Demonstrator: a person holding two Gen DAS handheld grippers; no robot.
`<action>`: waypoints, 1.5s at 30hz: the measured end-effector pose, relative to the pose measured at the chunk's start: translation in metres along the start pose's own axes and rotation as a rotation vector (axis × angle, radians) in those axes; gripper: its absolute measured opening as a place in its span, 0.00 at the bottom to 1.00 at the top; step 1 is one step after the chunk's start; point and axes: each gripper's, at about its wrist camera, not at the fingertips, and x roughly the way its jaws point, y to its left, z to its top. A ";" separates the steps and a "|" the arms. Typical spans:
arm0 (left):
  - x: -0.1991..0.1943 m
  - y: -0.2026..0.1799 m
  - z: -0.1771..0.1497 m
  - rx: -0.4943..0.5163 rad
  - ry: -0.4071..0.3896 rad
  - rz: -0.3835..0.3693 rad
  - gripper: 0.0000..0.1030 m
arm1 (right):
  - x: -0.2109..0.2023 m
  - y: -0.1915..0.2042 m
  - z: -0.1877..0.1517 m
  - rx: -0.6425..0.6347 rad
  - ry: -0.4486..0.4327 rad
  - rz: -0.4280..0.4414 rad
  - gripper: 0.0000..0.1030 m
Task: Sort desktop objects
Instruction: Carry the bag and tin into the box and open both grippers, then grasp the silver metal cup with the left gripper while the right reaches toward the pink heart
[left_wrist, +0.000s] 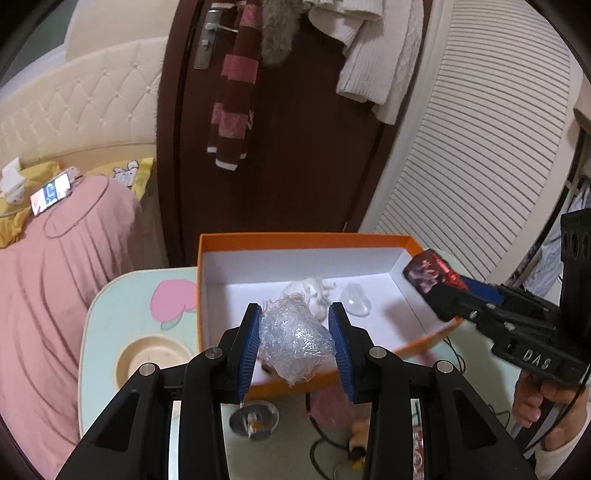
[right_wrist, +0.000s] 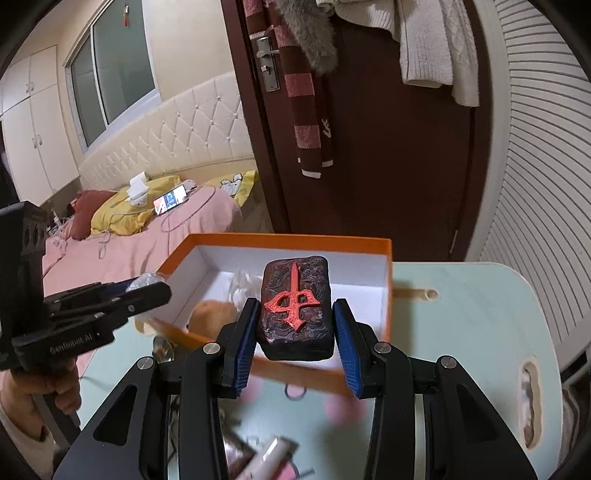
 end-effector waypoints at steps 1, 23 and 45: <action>0.003 0.000 0.001 0.000 0.002 0.000 0.34 | 0.004 0.000 0.001 0.001 0.005 0.001 0.40; 0.032 -0.008 -0.005 0.077 0.036 0.064 0.34 | 0.041 -0.004 -0.006 0.007 0.047 -0.036 0.40; -0.031 0.033 -0.026 -0.029 -0.024 0.072 0.68 | -0.026 -0.044 -0.015 0.147 -0.042 -0.013 0.45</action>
